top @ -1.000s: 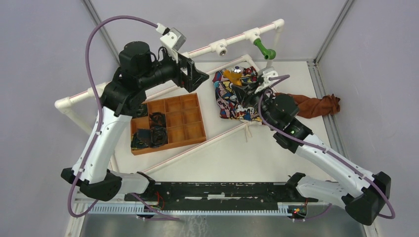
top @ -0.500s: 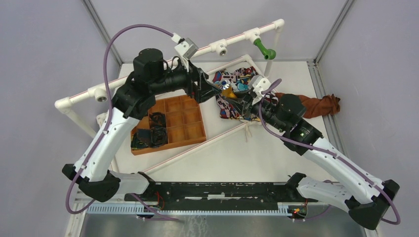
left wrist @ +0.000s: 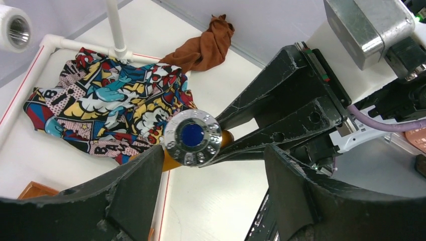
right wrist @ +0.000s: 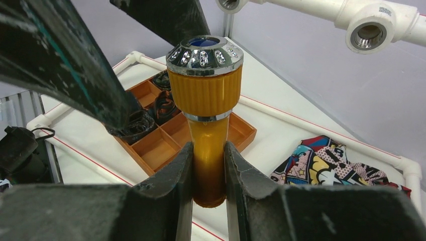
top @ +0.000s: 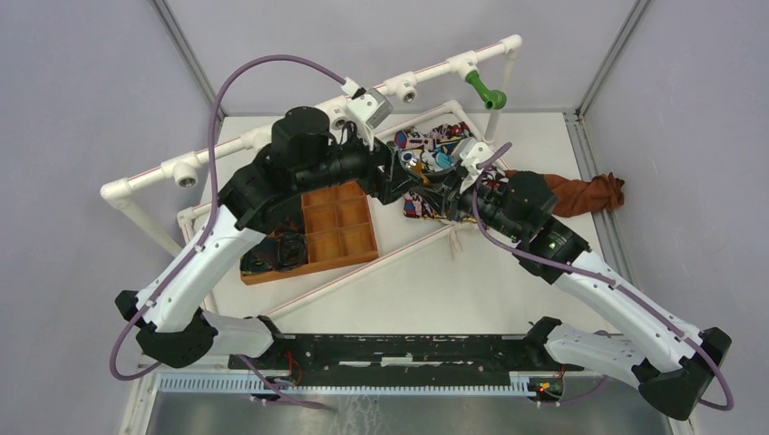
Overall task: Install the water faucets
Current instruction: Adjust the water faucet.
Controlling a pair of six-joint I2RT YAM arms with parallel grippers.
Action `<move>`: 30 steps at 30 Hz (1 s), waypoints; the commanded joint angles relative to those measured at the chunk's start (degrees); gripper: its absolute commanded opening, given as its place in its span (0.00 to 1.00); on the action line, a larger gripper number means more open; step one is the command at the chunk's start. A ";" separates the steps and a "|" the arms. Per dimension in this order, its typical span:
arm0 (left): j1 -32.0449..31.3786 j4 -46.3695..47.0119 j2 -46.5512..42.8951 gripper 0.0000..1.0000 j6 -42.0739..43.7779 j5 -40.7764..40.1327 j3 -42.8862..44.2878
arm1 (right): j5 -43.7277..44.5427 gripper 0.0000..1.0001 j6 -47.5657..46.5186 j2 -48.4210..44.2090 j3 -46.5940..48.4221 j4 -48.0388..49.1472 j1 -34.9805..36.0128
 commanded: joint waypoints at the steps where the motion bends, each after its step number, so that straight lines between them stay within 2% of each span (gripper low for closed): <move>1: -2.06 -0.76 0.54 0.78 0.62 -7.83 2.37 | -0.78 0.00 2.04 0.02 2.32 2.75 -0.07; 9: -2.15 1.36 0.75 0.56 -0.36 -9.18 1.67 | -1.19 0.00 2.24 0.34 2.14 2.67 -0.05; 16: -2.16 1.50 1.92 0.57 -0.46 -9.27 1.68 | -2.30 0.00 2.56 -0.10 1.63 2.85 -0.05; 19: -2.24 1.57 2.12 0.52 -0.46 -9.45 1.76 | -2.52 0.00 2.59 -0.36 1.40 2.85 -0.10; 24: -2.15 1.57 2.49 0.29 -0.56 -9.27 2.00 | -2.42 0.00 2.45 -0.62 1.24 2.76 -0.08; 27: -2.24 1.77 2.66 0.06 -0.76 -9.45 2.11 | -2.60 0.00 2.41 -0.74 0.89 2.53 -0.05; 29: -2.22 1.92 2.69 0.02 -0.75 -9.24 2.07 | -2.81 0.00 2.51 -0.92 0.57 2.91 -0.05; 30: -2.18 2.08 2.60 0.02 -0.72 -9.12 1.99 | -2.73 0.04 2.44 -1.28 0.33 3.06 -0.05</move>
